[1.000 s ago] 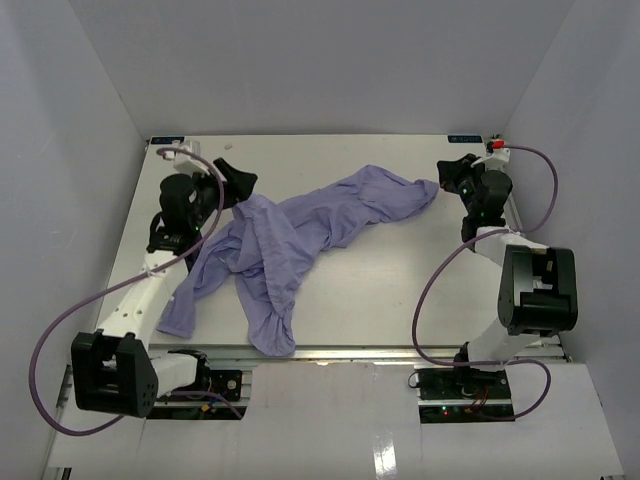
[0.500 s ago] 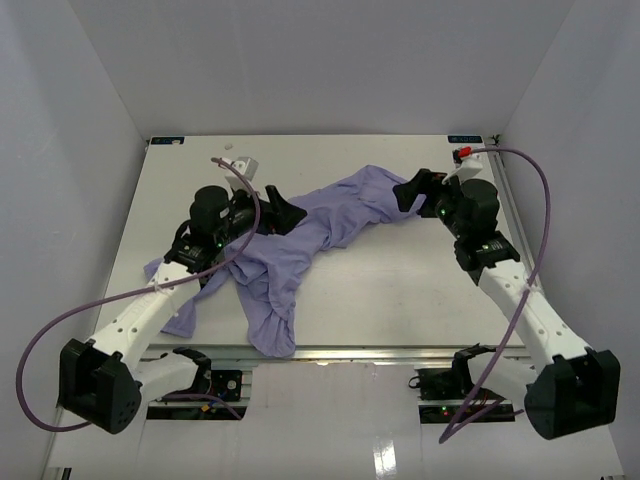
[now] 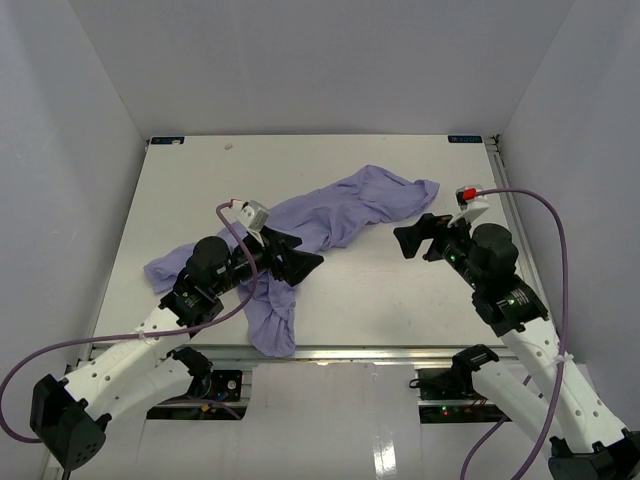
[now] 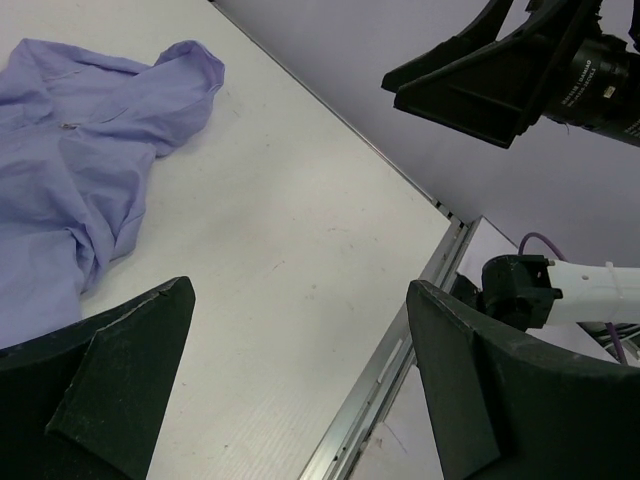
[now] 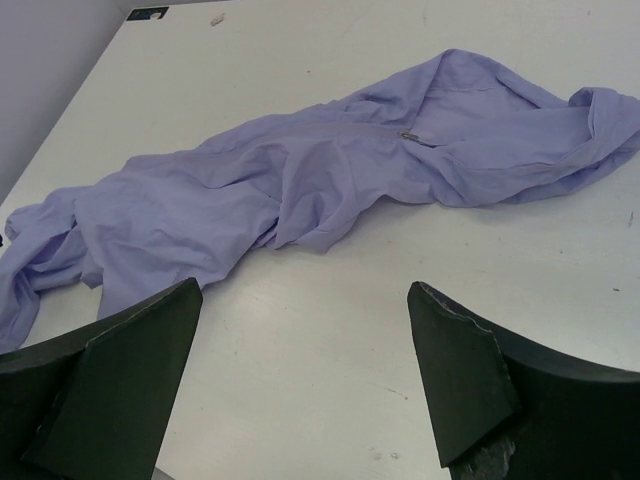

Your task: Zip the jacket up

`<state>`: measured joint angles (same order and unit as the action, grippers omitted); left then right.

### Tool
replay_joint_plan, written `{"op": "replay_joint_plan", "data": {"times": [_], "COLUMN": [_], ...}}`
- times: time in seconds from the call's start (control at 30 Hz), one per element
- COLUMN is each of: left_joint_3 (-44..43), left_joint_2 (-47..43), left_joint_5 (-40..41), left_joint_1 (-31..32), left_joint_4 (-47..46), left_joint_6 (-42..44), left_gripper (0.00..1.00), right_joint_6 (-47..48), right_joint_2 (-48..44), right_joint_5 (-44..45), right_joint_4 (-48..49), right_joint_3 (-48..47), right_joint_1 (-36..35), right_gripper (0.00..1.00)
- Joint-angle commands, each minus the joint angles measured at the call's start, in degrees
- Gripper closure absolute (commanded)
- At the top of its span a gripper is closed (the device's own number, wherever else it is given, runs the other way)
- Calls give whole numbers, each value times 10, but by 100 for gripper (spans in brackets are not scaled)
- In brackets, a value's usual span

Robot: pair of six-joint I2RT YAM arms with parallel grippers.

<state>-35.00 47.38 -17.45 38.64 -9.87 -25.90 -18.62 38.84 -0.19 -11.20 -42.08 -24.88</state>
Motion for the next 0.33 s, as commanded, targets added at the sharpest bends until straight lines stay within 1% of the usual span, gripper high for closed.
{"op": "replay_joint_plan", "data": {"times": [0.0, 0.3], "left_joint_3": [47, 54], "left_joint_2": [-25, -20], "left_joint_5": [37, 17], "left_joint_1": [8, 9], "left_joint_4": [-44, -52], "left_joint_6": [22, 27], "left_gripper": [2, 2], "right_joint_6": [15, 19], "right_joint_2": [-20, -41], "right_joint_5": [-3, -9], "right_joint_4": [3, 15], "right_joint_3": [6, 20], "right_joint_1": [-3, -3], "right_gripper": [10, 10]}}
